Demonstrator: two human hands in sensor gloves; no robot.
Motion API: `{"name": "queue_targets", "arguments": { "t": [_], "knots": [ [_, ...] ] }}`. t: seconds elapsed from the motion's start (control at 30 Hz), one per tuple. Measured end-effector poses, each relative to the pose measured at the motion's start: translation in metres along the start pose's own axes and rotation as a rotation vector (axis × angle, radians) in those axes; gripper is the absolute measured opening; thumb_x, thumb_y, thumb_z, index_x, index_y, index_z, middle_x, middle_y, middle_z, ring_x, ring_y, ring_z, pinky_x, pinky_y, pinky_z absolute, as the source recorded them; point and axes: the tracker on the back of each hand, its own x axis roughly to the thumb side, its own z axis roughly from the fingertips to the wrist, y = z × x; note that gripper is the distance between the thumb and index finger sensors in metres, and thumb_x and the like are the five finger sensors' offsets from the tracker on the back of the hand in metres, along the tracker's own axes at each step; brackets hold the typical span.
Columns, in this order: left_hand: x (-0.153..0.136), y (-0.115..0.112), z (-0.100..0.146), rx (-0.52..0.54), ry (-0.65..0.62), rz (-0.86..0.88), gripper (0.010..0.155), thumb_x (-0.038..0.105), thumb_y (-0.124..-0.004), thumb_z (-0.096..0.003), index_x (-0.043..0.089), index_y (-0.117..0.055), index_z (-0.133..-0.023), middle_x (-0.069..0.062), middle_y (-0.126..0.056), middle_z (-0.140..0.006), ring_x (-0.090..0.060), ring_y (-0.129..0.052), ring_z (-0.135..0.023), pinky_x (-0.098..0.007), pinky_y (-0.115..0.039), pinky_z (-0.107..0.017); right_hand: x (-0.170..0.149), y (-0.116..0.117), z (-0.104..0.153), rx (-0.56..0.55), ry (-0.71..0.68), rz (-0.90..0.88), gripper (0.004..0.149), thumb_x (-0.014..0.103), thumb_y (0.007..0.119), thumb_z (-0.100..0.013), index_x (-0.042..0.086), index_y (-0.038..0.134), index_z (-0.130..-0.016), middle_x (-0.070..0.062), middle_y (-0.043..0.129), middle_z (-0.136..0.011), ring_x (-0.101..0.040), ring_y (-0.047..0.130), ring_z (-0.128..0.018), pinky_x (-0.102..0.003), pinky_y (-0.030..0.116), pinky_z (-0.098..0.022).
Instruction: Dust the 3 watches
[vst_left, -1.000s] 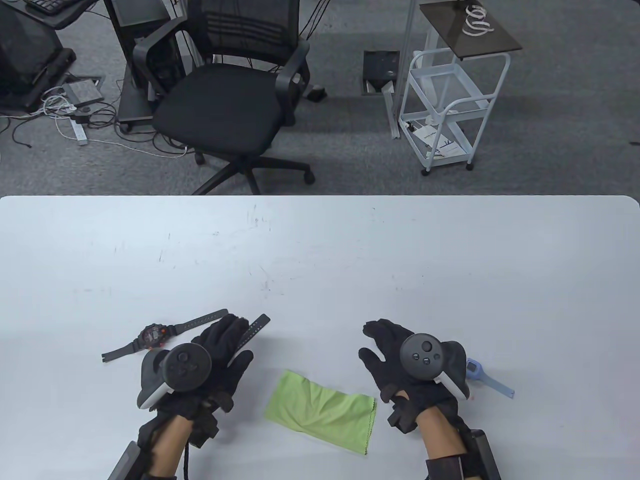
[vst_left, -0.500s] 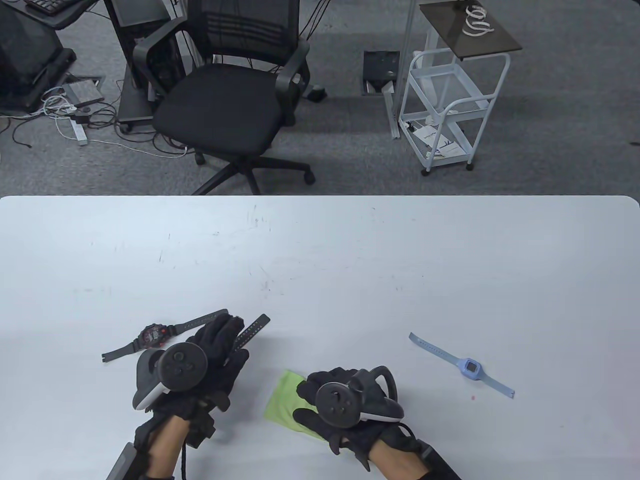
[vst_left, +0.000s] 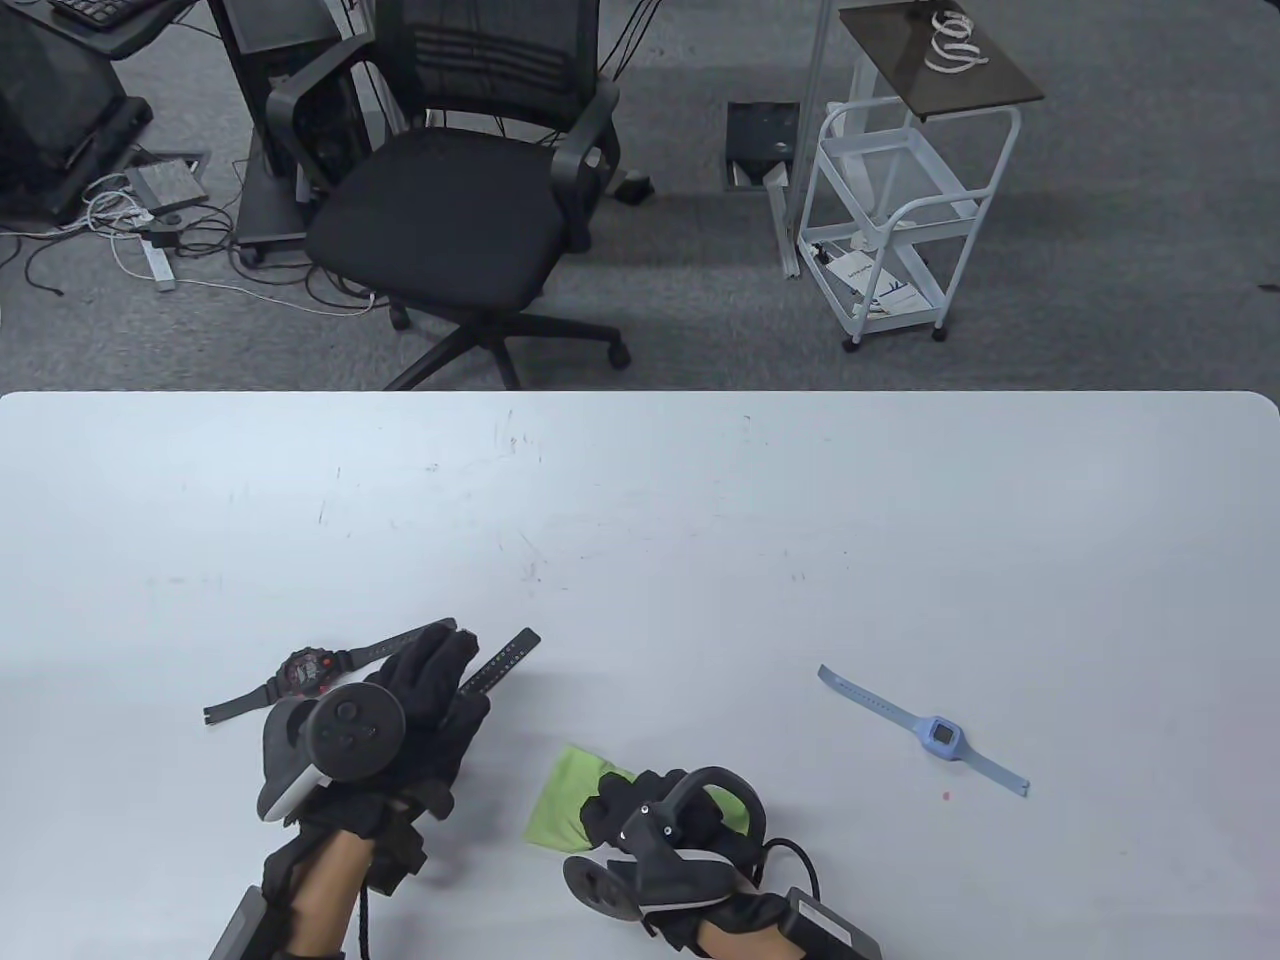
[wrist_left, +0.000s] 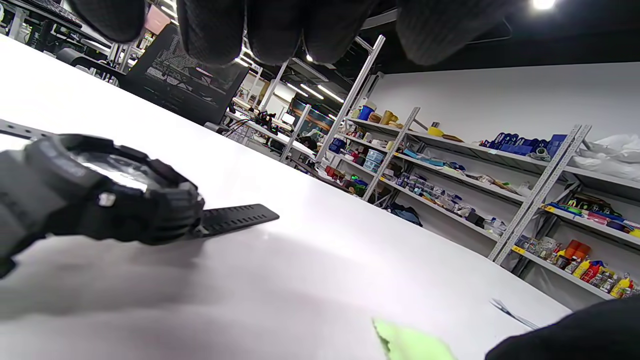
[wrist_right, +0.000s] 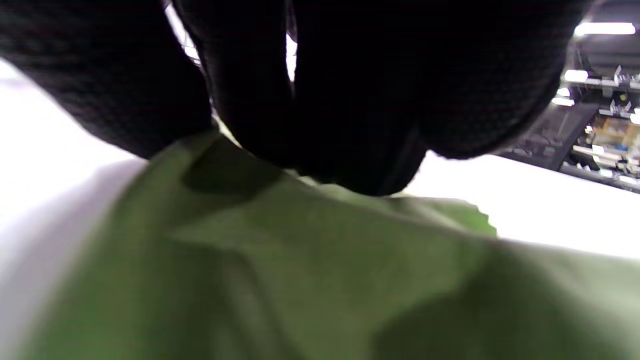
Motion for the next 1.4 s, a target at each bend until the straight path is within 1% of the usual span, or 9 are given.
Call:
{"name": "queue_targets", "arguments": {
  "t": [0.13, 0.23, 0.43, 0.6, 0.73, 0.97, 1.03, 1.2, 1.4],
  "knots": [
    [0.000, 0.001, 0.001, 0.006, 0.000, -0.002, 0.071, 0.049, -0.070, -0.0553, 0.015, -0.053, -0.115, -0.018, -0.052, -0.120, -0.051, -0.057, -0.107, -0.077, -0.050, -0.069, -0.014, -0.001, -0.002, -0.016, 0.036, -0.069, 0.044, 0.052, 0.091, -0.045, 0.024, 0.099, -0.078, -0.004, 0.102, -0.079, -0.019, 0.110, -0.056, -0.046, 0.092, -0.039],
    [-0.002, 0.005, 0.003, 0.014, 0.007, 0.001, 0.071, 0.049, -0.070, -0.0553, 0.014, -0.053, -0.115, -0.018, -0.053, -0.119, -0.051, -0.057, -0.107, -0.077, -0.050, -0.069, -0.051, 0.001, 0.002, -0.037, 0.208, -0.496, 0.042, 0.049, 0.089, -0.046, 0.022, 0.099, -0.078, -0.005, 0.103, -0.076, -0.020, 0.110, -0.056, -0.047, 0.091, -0.040],
    [-0.010, 0.012, 0.006, 0.035, 0.055, 0.023, 0.070, 0.049, -0.070, -0.0554, 0.014, -0.055, -0.115, -0.019, -0.055, -0.119, -0.051, -0.060, -0.106, -0.077, -0.050, -0.069, -0.130, 0.011, 0.041, -0.239, 0.489, -1.265, 0.043, 0.045, 0.085, -0.049, 0.018, 0.096, -0.081, -0.008, 0.101, -0.079, -0.025, 0.108, -0.060, -0.050, 0.088, -0.043],
    [-0.019, 0.019, 0.009, 0.045, 0.162, -0.001, 0.067, 0.046, -0.071, -0.0553, 0.013, -0.063, -0.112, -0.020, -0.066, -0.114, -0.051, -0.074, -0.098, -0.075, -0.057, -0.067, -0.163, 0.027, 0.066, -0.410, 0.629, -1.619, 0.044, 0.043, 0.082, -0.050, 0.016, 0.092, -0.084, -0.011, 0.099, -0.081, -0.027, 0.106, -0.061, -0.051, 0.087, -0.044],
    [-0.029, 0.023, 0.012, -0.019, 0.289, -0.049, 0.061, 0.040, -0.074, -0.0550, 0.012, -0.068, -0.109, -0.020, -0.073, -0.109, -0.048, -0.082, -0.091, -0.070, -0.066, -0.064, -0.169, 0.030, 0.071, -0.453, 0.654, -1.696, 0.044, 0.042, 0.080, -0.051, 0.016, 0.090, -0.085, -0.011, 0.098, -0.082, -0.027, 0.106, -0.062, -0.051, 0.087, -0.045],
    [-0.048, 0.004, 0.011, -0.385, 0.489, -0.023, 0.072, 0.036, -0.077, -0.0549, 0.009, -0.049, -0.116, -0.023, -0.057, -0.116, -0.049, -0.072, -0.097, -0.069, -0.062, -0.067, -0.167, 0.029, 0.069, -0.437, 0.634, -1.674, 0.044, 0.042, 0.080, -0.051, 0.016, 0.089, -0.086, -0.011, 0.097, -0.083, -0.027, 0.105, -0.064, -0.052, 0.085, -0.046],
    [-0.049, -0.001, 0.010, -0.437, 0.506, -0.074, 0.075, 0.035, -0.079, -0.0545, 0.008, -0.045, -0.116, -0.023, -0.053, -0.117, -0.048, -0.071, -0.098, -0.069, -0.062, -0.068, -0.167, 0.029, 0.068, -0.436, 0.631, -1.671, 0.044, 0.042, 0.080, -0.051, 0.016, 0.089, -0.086, -0.011, 0.097, -0.083, -0.027, 0.105, -0.064, -0.053, 0.085, -0.046],
    [-0.050, -0.013, 0.005, -0.486, 0.527, -0.143, 0.080, 0.036, -0.084, -0.0521, 0.008, -0.046, -0.116, -0.021, -0.056, -0.114, -0.041, -0.079, -0.086, -0.066, -0.064, -0.067, -0.168, 0.029, 0.069, -0.432, 0.639, -1.659, 0.044, 0.042, 0.080, -0.051, 0.016, 0.089, -0.086, -0.011, 0.096, -0.084, -0.028, 0.104, -0.065, -0.053, 0.084, -0.047],
    [-0.047, -0.021, 0.001, -0.410, 0.510, -0.256, 0.074, 0.043, -0.090, -0.0465, 0.008, -0.063, -0.107, -0.018, -0.070, -0.102, -0.035, -0.087, -0.075, -0.062, -0.071, -0.063, -0.169, 0.029, 0.069, -0.429, 0.651, -1.656, 0.044, 0.042, 0.080, -0.051, 0.016, 0.089, -0.086, -0.011, 0.096, -0.084, -0.028, 0.104, -0.065, -0.053, 0.084, -0.047]
  ]
}}
